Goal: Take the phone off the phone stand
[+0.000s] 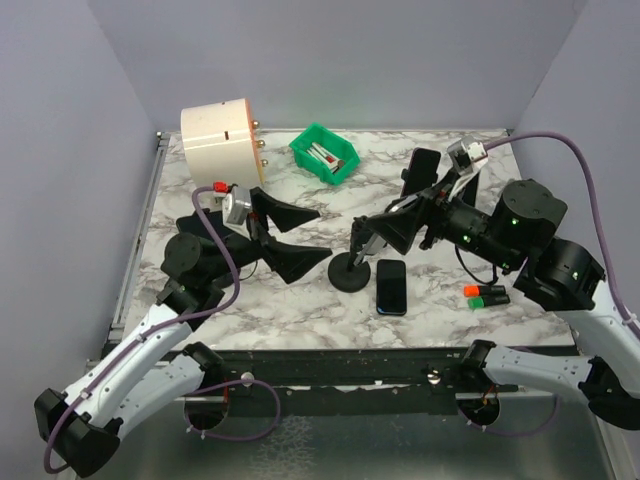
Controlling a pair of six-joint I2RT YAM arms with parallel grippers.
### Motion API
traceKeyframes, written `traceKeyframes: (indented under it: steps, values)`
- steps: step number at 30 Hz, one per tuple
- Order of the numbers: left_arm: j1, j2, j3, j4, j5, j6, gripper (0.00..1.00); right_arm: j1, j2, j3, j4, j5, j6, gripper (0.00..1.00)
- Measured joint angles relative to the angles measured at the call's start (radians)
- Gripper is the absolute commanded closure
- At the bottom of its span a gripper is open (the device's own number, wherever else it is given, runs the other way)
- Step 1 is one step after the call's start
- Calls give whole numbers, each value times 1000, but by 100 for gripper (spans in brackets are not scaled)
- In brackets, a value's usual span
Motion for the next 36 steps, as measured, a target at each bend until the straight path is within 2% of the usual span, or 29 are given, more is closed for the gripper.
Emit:
traceKeyframes:
  steps: [7,11,18,24,31,33,36]
  values:
    - [-6,58,189,-208,121,112,5,0,98,121,-106,1,40,100]
    - [-39,99,279,-335,123,181,8,0,166,154,-145,10,69,100]
    - [-85,128,327,-457,101,261,17,0,233,169,-159,12,107,100]
    - [-108,144,333,-526,70,302,34,0,262,196,-156,11,130,100]
    - [-128,172,343,-558,22,322,60,0,290,205,-153,0,151,100]
    - [-135,185,346,-564,9,327,64,0,294,205,-153,0,157,100]
    - [-151,205,358,-571,-11,330,78,0,296,205,-153,0,164,100]
